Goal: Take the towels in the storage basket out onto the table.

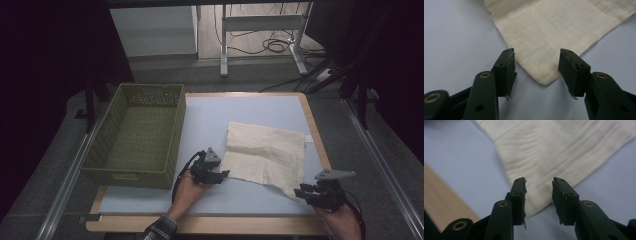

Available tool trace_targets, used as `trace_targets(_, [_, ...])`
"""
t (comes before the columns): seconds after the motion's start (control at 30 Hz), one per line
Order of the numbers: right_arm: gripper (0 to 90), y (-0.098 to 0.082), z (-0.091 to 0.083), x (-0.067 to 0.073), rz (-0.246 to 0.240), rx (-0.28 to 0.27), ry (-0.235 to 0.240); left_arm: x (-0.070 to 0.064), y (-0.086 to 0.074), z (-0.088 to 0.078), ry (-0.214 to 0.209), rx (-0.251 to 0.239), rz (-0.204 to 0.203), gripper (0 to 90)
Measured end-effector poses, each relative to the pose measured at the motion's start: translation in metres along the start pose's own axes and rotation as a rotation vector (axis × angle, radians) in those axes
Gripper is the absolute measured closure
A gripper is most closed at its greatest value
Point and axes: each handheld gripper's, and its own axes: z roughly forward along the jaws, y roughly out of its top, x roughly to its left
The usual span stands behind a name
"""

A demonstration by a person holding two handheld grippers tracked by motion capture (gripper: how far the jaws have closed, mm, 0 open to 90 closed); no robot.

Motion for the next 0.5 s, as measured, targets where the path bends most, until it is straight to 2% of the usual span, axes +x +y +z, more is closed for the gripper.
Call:
trace_targets(0.07, [61.1, -0.005, 0.003, 0.009, -0.021, 0.025, -0.001, -0.001, -0.001, 0.001, 0.001, -0.015, -0.01, 47.7])
trace_targets(0.13, [64.6, -0.009, 0.004, 0.014, -0.062, 0.012, -0.033, -0.002, -0.001, 0.001, -0.003, -0.013, -0.016, 53.7])
trace_targets(0.17, [72.7, -0.011, 0.004, 0.016, -0.077, 0.008, -0.057, -0.003, -0.001, 0.0, -0.006, -0.01, -0.024, 60.2])
trace_targets(0.2, [78.3, -0.011, 0.004, 0.017, -0.094, 0.009, -0.084, -0.004, 0.0, 0.0, -0.034, -0.003, -0.032, 69.3])
trace_targets(0.23, [83.1, -0.012, 0.004, 0.016, -0.098, 0.004, -0.095, -0.006, 0.001, 0.0, -0.059, 0.003, -0.037, 78.8])
trace_targets(0.27, [85.0, -0.012, 0.004, 0.015, -0.091, 0.0, -0.085, -0.008, 0.002, 0.0, -0.052, 0.01, -0.036, 86.1])
trace_targets(0.3, [85.8, -0.012, 0.003, 0.014, -0.085, -0.003, -0.081, -0.009, 0.002, -0.001, -0.048, 0.014, -0.026, 87.4])
trace_targets(0.37, [86.3, -0.013, 0.002, 0.014, -0.08, 0.0, -0.07, -0.011, 0.001, -0.006, -0.07, 0.017, -0.03, 88.4])
trace_targets(0.5, [86.3, -0.018, -0.005, 0.015, -0.068, -0.005, -0.048, -0.014, -0.012, -0.028, -0.096, 0.007, -0.04, 88.3])
